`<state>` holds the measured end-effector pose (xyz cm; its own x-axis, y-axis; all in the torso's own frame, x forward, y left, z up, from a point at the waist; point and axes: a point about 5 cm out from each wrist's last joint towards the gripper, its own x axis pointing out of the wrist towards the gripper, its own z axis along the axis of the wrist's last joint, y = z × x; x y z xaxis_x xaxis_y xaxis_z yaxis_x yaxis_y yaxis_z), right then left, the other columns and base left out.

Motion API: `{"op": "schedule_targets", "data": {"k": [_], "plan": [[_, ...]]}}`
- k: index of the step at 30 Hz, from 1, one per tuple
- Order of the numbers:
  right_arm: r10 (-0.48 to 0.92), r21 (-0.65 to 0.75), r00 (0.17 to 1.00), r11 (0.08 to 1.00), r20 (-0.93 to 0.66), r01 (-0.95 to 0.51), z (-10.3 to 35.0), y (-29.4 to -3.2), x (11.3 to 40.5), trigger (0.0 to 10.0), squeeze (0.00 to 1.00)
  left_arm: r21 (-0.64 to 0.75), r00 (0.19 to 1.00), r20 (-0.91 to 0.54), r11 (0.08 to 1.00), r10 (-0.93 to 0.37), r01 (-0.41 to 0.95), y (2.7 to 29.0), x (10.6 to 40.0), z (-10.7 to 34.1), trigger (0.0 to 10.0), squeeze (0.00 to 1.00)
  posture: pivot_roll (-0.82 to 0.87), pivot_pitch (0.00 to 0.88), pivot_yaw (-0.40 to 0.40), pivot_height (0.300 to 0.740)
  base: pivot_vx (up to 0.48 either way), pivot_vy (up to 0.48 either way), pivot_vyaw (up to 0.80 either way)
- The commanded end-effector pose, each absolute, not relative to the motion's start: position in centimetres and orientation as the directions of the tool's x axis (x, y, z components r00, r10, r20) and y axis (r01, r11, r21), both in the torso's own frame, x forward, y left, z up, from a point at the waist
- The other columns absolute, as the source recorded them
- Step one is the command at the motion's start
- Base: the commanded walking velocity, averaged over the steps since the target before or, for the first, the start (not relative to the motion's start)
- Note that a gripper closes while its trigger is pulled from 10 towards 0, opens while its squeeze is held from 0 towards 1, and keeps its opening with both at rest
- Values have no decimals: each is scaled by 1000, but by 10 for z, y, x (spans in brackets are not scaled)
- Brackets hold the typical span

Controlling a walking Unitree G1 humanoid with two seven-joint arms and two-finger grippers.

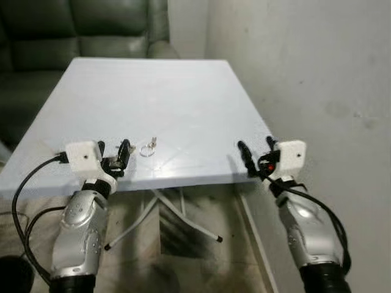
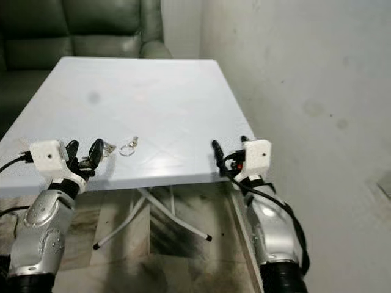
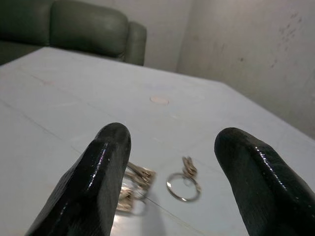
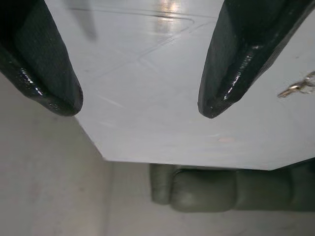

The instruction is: Hang keys on a hook

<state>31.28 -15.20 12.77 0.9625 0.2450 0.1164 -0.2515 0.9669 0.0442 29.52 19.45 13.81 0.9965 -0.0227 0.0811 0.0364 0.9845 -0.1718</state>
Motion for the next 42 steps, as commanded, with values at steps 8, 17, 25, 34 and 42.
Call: {"op": "schedule_targets", "data": {"k": [8,17,25,34,42], "plan": [[291,19,949,955,124,-295,134,-141,315,10000,0,-159,997,79,987,4,9,202,293,139,10000,0,-72,0,-60,724,0,435,0],[299,16,946,953,126,-303,135,-139,316,10000,0,-158,997,81,987,4,9,202,293,140,10000,0,-70,0,-61,724,0,434,622],[287,48,949,954,127,-295,134,-140,317,10000,0,-156,996,85,988,3,11,202,294,142,10000,0,-72,0,-59,724,0,428,100],[283,49,951,956,127,-290,135,-140,318,10000,0,-160,997,79,987,18,-5,201,295,141,10000,0,-71,0,-59,724,0,292,0],[279,49,953,957,123,-286,135,-138,319,10000,0,-157,999,44,988,17,-10,200,298,139,10000,0,-68,0,-58,724,0,0,0]]}}
